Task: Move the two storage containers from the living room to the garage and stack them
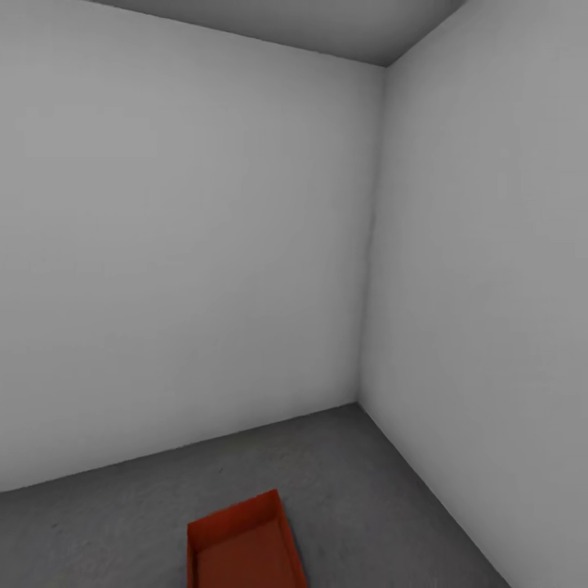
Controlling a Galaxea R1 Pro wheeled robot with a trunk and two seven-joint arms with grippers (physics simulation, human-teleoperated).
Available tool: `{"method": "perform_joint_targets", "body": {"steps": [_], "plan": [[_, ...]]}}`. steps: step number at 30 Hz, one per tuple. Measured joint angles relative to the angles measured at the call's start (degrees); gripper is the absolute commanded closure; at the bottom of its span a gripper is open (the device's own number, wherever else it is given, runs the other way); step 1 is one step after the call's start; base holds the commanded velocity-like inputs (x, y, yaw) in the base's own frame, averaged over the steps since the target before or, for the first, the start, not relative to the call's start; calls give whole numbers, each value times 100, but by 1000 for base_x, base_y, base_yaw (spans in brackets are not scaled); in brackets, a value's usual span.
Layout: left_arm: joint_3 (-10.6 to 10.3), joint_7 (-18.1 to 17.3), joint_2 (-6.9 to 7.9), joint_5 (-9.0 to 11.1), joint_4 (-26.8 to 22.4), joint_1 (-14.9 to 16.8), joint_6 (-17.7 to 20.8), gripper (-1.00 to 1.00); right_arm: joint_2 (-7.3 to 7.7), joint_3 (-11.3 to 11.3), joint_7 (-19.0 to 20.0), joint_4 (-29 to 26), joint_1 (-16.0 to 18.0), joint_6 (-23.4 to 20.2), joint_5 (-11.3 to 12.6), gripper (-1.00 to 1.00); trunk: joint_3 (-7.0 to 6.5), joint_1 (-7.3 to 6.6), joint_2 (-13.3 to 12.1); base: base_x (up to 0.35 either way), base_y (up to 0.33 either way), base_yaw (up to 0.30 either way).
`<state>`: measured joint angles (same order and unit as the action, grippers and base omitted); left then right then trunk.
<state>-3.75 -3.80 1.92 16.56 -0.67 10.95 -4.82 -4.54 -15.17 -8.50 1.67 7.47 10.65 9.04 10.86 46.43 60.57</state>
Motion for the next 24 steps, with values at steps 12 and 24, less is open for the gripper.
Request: {"method": "perform_joint_targets", "body": {"steps": [12, 24], "plan": [[12, 0, 0, 0, 0, 0, 0, -100, 1, -9, 15, 0, 0, 0, -45, -100, 0, 0, 0, 0, 0, -256], [-5, 0, 0, 0, 0, 0, 0, -100, 9, -9, 18, 0, 0, -5, -8, -100, 0, 0, 0, 0, 0, -292]]}}
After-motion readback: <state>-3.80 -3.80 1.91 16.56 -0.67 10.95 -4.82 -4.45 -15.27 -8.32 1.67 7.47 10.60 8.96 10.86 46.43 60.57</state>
